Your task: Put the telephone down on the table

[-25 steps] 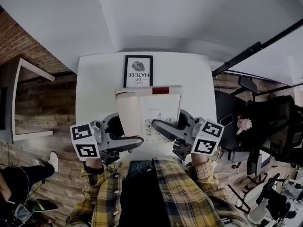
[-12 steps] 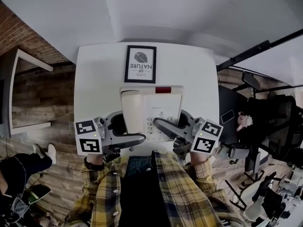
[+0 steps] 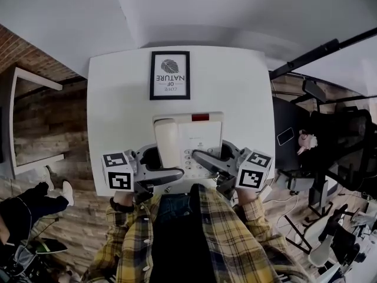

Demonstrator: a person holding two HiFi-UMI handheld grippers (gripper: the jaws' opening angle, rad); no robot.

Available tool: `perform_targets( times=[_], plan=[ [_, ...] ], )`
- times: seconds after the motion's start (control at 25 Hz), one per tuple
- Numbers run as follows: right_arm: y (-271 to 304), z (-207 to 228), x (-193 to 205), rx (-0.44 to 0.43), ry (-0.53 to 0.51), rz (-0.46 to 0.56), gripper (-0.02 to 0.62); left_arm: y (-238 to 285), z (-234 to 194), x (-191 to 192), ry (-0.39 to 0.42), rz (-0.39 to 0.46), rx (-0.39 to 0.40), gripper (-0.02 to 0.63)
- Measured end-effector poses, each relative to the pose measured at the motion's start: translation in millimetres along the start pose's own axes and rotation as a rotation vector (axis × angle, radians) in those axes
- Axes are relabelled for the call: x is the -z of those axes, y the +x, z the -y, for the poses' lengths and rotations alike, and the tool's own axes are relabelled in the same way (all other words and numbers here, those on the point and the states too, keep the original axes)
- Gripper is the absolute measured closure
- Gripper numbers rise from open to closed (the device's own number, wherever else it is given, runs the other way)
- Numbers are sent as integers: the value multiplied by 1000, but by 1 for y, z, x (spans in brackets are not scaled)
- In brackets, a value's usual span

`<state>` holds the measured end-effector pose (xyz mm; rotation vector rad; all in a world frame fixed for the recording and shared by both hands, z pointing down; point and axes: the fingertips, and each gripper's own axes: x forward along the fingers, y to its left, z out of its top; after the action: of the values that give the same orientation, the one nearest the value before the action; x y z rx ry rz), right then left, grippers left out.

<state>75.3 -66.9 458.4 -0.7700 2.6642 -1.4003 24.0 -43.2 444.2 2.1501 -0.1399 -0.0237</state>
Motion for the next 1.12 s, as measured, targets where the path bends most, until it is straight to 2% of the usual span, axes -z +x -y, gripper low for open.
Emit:
perform_targets(
  times=[0.24, 0.6, 0.88, 1.12],
  plan=[
    [-2, 26, 22, 47, 50, -37, 334, 9, -23, 22, -83, -38, -28, 172],
    [5, 64, 37, 103, 85, -95, 327, 19, -62, 41, -125, -120, -85, 155],
    [8, 86, 51, 147, 122, -129, 321, 21, -84, 53, -203, -114, -126, 152],
    [5, 103, 62, 192, 185, -119, 319, 26, -100, 61, -261, -113, -156, 149]
  ],
)
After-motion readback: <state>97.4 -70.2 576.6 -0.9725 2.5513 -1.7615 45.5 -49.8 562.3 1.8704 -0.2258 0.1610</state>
